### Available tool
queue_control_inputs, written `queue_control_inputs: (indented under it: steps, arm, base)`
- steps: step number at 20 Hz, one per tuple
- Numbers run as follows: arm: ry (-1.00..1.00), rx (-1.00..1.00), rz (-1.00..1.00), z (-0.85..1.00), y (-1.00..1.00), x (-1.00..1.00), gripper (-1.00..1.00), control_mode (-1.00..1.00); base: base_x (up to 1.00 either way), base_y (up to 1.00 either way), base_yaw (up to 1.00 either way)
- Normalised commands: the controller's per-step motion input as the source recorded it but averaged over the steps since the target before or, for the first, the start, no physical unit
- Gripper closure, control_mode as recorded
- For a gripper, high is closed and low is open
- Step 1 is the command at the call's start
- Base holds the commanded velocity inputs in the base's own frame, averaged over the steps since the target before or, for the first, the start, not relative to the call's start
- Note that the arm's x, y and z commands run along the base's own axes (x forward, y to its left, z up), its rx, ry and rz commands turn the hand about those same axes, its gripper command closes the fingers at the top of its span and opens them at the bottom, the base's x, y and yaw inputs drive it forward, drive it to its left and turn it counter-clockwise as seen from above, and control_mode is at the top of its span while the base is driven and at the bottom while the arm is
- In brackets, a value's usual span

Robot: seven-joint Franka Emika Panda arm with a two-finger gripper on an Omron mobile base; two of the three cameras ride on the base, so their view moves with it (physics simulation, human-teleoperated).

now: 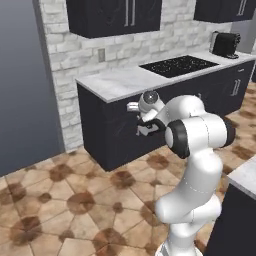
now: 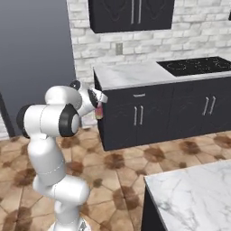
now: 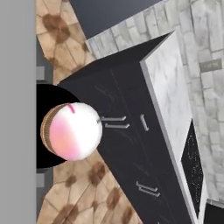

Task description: Place the large bottle from the dining counter next to the other large bottle outside the sink, and place the small bottle from the dining counter next to the other small bottle inside the sink.

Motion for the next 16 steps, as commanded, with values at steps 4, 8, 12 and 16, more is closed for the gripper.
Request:
queue_control_inputs:
  steps: [4,8,12,16]
  arm:
    - [0.0,0.0,0.0,0.0,0.0,0.0,1.0,1.0]
    - [0.0,0.0,0.0,0.0,0.0,0.0,1.0,1.0]
    - [0.0,0.0,0.0,0.0,0.0,0.0,1.0,1.0]
    - [0.0,0.0,0.0,0.0,0.0,0.0,1.0,1.0]
  base:
    - [0.66,0.33,-0.41]
    - [0.67,0.3,-0.41]
    - [0.64,0.16,-0.41]
    - [0.69,0.0,-0.4]
